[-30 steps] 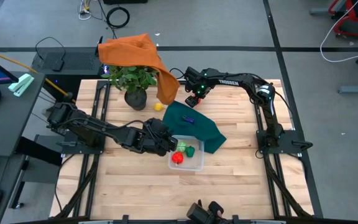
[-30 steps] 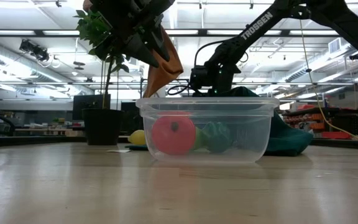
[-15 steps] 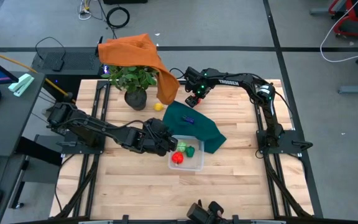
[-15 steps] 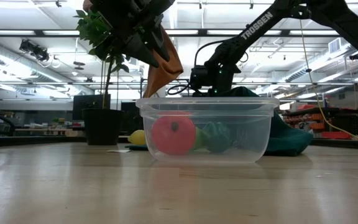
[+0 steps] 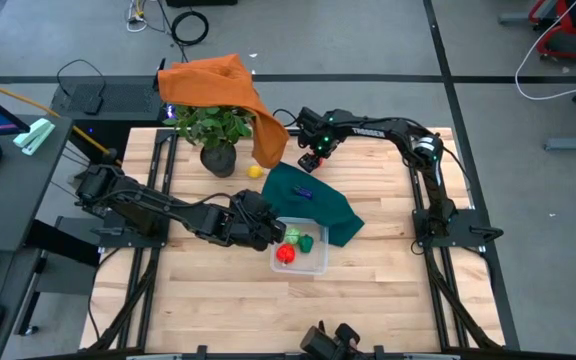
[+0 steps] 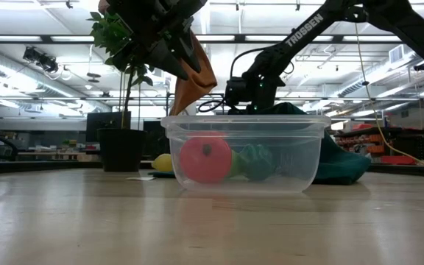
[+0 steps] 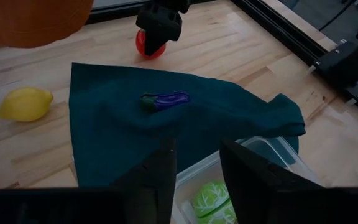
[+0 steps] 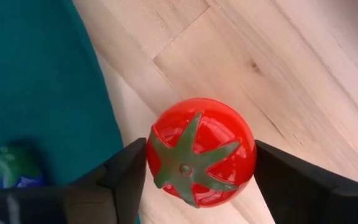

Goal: Pick and placing Produce into tupperware
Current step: Put the tomato into the transparent basket

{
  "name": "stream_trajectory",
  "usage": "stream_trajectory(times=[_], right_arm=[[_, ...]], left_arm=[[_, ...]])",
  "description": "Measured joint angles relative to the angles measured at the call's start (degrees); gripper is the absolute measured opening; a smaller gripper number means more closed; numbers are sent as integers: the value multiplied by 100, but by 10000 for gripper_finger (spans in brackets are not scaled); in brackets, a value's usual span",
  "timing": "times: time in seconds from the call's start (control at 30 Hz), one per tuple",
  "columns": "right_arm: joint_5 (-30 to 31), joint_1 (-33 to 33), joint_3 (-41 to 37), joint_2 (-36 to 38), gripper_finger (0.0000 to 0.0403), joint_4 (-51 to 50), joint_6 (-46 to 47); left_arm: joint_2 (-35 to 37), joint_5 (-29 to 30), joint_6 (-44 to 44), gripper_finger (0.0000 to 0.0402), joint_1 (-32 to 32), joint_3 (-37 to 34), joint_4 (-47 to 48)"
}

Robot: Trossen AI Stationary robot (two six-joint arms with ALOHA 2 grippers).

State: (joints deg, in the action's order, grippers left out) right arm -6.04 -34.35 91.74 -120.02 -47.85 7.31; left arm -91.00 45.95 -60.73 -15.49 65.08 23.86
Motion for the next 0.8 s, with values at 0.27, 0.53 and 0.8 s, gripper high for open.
stream_trajectory(times=[0.27,0.53,0.8], right_arm=[[2,0,237,64,229,-202,-23],[22,14,814,65,229,-810,-273],[17,44,1540,64,229,-1929,-649]], left_arm=[[0,1,4,127,0,0,6],[0,1,2,134,0,0,11],[0,1,2,129,0,0,17]])
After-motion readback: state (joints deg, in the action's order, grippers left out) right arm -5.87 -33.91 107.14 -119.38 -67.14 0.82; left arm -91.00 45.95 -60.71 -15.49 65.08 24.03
